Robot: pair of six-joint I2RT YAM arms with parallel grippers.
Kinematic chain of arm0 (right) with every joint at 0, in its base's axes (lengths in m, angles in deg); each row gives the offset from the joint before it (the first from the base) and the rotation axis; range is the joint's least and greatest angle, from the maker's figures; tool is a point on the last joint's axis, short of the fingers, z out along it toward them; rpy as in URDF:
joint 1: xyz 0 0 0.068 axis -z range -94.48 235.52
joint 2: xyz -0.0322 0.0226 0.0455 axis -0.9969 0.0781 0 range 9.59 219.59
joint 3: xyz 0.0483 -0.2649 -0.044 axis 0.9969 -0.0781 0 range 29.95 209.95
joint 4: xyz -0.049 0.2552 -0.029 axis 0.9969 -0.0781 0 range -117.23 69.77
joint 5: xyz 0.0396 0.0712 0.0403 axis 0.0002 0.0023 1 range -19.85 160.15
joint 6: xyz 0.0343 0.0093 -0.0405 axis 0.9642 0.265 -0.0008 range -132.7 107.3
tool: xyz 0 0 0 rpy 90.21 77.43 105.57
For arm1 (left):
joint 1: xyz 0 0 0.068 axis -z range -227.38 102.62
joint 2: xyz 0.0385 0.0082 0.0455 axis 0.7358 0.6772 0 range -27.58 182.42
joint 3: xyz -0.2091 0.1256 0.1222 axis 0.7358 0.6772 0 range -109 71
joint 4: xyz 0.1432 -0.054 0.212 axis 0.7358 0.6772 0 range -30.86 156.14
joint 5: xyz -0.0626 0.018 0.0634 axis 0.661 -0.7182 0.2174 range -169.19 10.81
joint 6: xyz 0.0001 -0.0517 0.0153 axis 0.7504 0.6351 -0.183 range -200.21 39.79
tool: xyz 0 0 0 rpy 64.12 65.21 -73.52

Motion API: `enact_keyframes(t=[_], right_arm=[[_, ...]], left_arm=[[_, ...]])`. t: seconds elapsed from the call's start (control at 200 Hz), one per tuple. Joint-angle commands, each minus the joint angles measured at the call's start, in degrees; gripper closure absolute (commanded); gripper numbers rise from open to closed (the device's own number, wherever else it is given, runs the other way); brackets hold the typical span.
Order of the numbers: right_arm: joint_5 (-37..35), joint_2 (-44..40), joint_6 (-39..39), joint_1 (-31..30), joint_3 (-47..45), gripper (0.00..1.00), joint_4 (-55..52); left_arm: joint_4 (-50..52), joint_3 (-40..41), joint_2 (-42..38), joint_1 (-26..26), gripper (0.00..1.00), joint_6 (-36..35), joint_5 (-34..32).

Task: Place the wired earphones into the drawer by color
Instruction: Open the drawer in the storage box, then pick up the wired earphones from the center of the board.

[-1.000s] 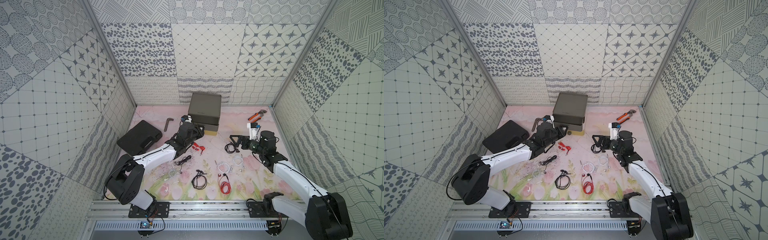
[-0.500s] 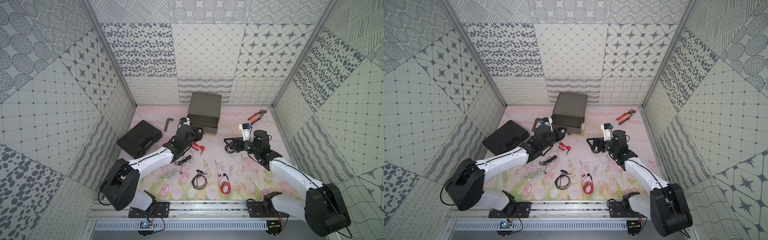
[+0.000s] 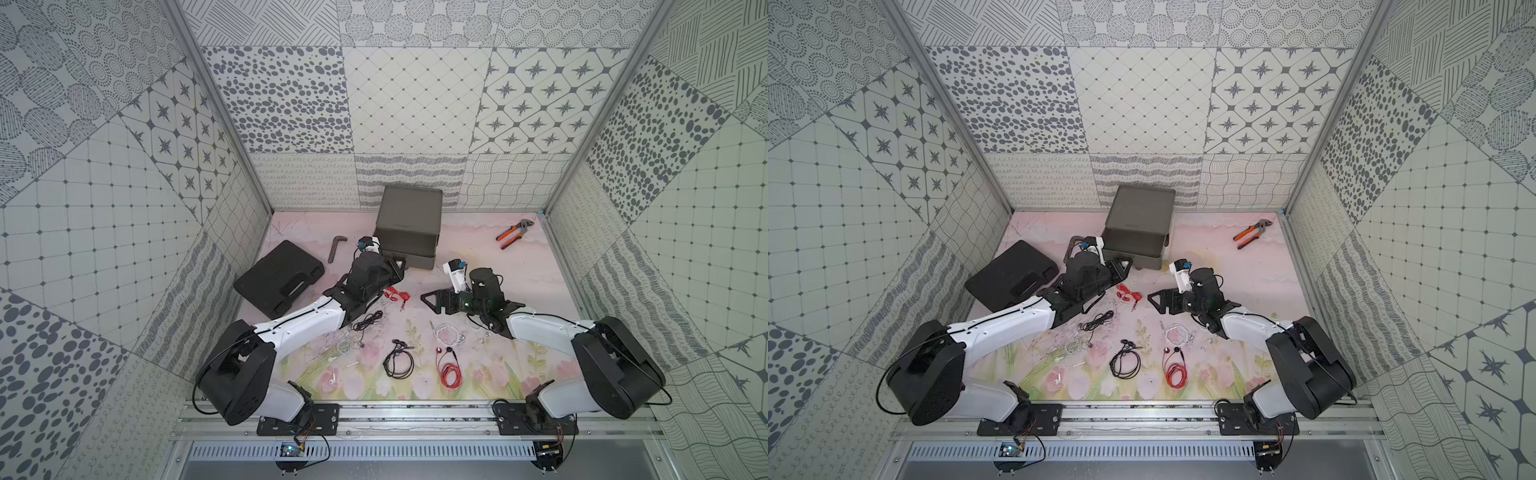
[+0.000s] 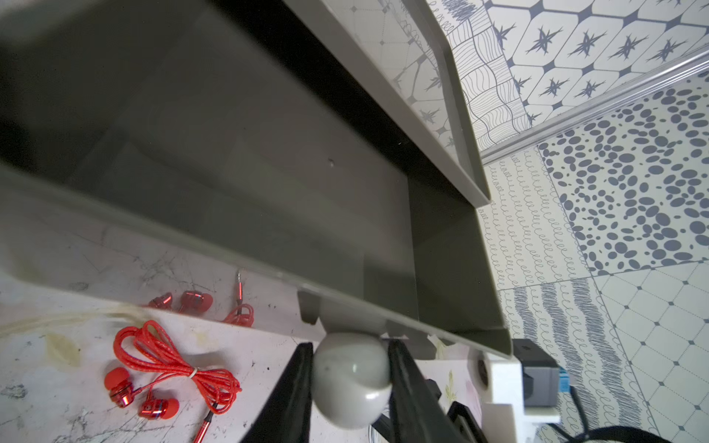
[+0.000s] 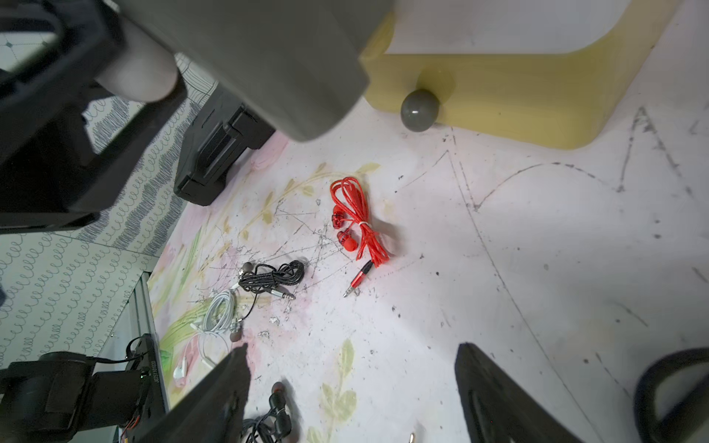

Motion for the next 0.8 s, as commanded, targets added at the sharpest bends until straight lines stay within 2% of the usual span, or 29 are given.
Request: enact_keyframes(t=[0.0,0.405,0.79], right_arm=[[-2.11,4.49,2.89,-1.50,-0.76,0.18,10.29],[-5.96,18.65,10.27,-4.20,0.90,0.39,25.03],[-8.66,25.66,13.88,-6.16,4.66,0.44,29.90]], left_arm=[[-0.52,-1.38,-0.60,0.05,0.75,-0.91,-0.11],[-0.52,-1.89,0.10,0.11,0.75,-0.42,0.16],[-0.43,-1.95,0.01,0.06,0.75,-0.65,0.16]])
